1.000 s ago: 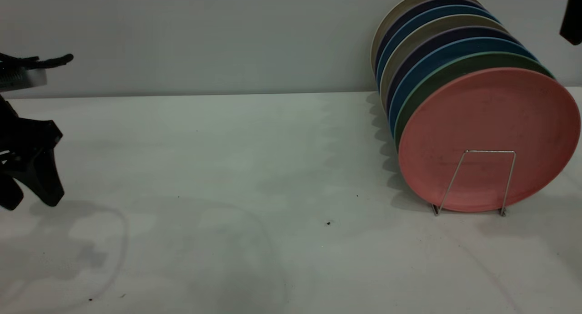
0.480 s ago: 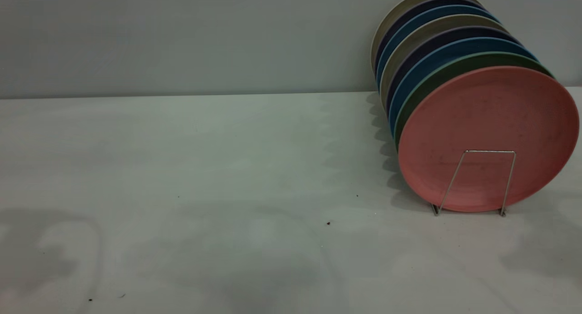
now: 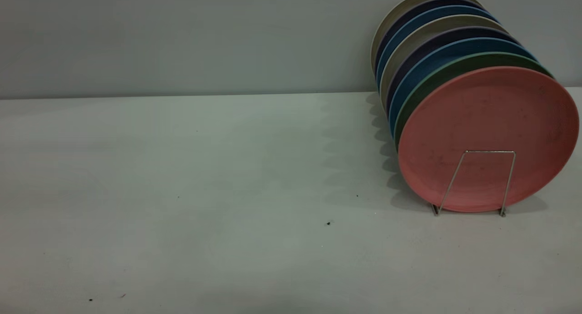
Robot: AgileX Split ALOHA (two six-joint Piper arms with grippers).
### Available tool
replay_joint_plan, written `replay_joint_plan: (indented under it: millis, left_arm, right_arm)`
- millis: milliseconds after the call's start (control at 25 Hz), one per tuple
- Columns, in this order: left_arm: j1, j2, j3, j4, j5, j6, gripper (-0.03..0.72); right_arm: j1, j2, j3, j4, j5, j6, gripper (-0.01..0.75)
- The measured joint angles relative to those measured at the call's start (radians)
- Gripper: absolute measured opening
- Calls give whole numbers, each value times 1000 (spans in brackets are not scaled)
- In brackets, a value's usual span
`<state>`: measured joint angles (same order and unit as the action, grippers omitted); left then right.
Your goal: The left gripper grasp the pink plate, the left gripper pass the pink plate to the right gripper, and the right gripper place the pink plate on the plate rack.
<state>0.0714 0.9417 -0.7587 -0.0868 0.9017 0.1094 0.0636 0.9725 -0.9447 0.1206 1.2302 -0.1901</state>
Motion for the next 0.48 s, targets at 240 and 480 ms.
replay_joint_plan:
  millis: [240,480]
  left_arm:
    - [0,-270,84,-46,106,-3,518]
    - [0,-510,130,-49,189,-4,518]
  right_arm:
    - [0,-209,166,17,-5,-3,332]
    - [0,-474,352,23,-71,4,332]
